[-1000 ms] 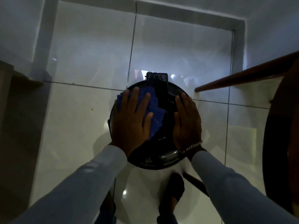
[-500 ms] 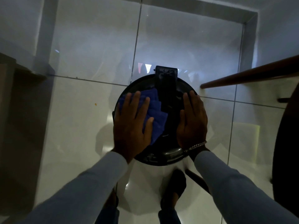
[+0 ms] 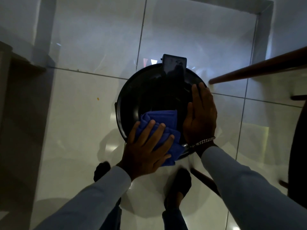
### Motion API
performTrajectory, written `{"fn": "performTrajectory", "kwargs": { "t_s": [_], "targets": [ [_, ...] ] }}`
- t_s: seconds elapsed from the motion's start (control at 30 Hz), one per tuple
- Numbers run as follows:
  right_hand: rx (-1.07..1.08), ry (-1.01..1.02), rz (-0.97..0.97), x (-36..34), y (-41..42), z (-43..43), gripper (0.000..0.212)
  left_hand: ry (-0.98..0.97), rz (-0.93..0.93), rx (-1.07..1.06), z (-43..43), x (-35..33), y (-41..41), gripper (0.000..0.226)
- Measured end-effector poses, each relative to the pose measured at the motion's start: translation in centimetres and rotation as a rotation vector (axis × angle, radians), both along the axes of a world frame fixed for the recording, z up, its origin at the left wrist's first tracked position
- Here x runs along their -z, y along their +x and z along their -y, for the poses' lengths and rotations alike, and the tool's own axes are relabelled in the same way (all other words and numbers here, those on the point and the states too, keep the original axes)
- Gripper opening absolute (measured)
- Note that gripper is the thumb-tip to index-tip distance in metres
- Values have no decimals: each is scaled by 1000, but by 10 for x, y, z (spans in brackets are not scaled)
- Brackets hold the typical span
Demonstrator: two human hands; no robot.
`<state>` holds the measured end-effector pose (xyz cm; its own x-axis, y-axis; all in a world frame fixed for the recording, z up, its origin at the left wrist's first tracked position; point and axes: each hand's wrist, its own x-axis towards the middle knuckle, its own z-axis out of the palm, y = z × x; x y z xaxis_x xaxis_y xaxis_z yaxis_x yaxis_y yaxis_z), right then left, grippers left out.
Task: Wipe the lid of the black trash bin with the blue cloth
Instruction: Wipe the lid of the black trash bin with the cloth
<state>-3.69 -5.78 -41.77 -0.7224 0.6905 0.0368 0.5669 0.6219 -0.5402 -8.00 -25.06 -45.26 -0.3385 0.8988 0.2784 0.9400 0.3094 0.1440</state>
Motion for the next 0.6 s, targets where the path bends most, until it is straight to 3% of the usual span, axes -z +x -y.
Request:
{"fn": "performTrajectory", "kwargs": {
  "t_s": [0.13, 0.33, 0.4, 0.47, 0.6],
  "targets": [
    [-12, 25, 4, 1, 1, 1, 47, 66, 74, -280, -14, -4, 15, 37],
    [-15, 40, 3, 6, 2, 1, 49, 353, 495, -1133, -61, -28, 24, 41],
    [-10, 49, -4, 8, 2, 0, 49, 404, 581, -1284, -69, -38, 12, 41],
    [9, 51, -10, 8, 2, -2, 49, 365, 597, -1239, -69, -48, 3, 42],
    [6, -1, 41, 1, -1, -1, 50, 338, 759, -920, -47, -68, -14, 50]
  ]
}}
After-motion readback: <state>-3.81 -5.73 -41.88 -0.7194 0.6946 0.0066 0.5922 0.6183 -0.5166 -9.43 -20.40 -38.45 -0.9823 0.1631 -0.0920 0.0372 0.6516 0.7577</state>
